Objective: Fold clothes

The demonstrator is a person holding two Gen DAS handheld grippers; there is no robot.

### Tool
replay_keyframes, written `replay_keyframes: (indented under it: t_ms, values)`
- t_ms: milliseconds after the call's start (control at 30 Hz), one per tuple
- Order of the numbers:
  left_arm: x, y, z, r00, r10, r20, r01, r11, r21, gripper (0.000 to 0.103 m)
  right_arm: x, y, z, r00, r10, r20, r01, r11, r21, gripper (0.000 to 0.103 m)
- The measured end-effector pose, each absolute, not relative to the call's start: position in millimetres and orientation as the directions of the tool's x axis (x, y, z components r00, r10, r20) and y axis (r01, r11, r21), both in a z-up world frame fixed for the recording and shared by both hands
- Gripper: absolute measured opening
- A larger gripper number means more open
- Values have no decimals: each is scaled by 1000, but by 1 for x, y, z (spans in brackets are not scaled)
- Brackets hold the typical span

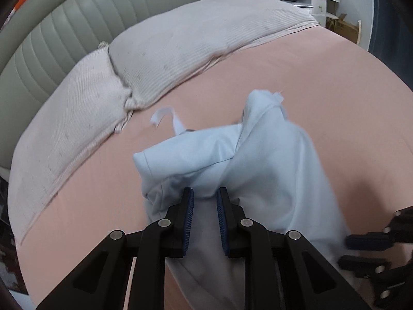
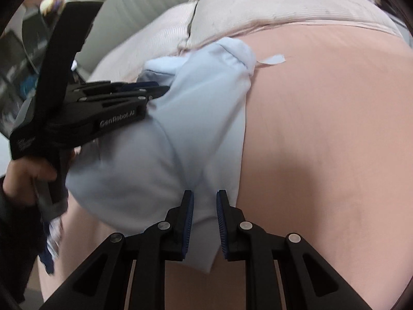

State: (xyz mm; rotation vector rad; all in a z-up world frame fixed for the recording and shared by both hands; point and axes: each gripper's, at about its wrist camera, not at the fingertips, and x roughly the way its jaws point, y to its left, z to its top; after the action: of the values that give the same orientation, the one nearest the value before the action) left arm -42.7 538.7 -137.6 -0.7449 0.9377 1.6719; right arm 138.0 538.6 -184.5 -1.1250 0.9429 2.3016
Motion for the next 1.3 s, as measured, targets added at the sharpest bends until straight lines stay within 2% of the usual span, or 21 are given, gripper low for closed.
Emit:
replay_keyframes:
  t_ms: [133, 267, 400, 500, 567, 667, 800, 1033, 1200, 1300]
  values:
    - [-51, 533, -144, -291, 481, -827, -956, -185, 229, 19, 139, 541, -187, -586, 34, -810, -614, -671, 416, 16]
    - [-49, 523, -142, -383, 461, -800, -923, -208, 322, 19, 142, 540, -189, -560, 17, -828, -619, -673, 404, 13]
    - [-63, 511, -130, -350, 452, -820, -928, -287, 238, 19, 139, 543, -191, -531, 16, -847, -637, -667, 387, 17]
    - [-66, 500, -111, -352, 469, -810, -918, -340, 203, 19, 136, 540, -185, -499, 48, -865, -657, -673, 341, 25]
    - [-67, 489, -94, -324, 495, -806, -921, -360, 149, 19, 136, 539, -183, -473, 68, -879, -667, -679, 306, 40]
    - [-65, 475, -76, -284, 534, -797, -924, -373, 79, 19, 141, 543, -180, -471, 79, -879, -686, -659, 308, 53]
    - [-56, 461, -60, -218, 576, -788, -930, -367, -12, 19, 151, 548, -170, -519, 107, -848, -702, -620, 351, 54]
    - [-18, 445, -73, -154, 557, -816, -952, -304, -27, 19, 158, 550, -153, -625, 208, -753, -689, -600, 407, 54]
    - [-8, 433, -89, -159, 519, -840, -958, -288, 3, 19, 131, 544, -140, -624, 217, -751, -659, -662, 357, 54]
    - [-14, 426, -93, -134, 529, -838, -956, -291, -31, 19, 108, 544, -126, -633, 209, -746, -612, -725, 316, 51]
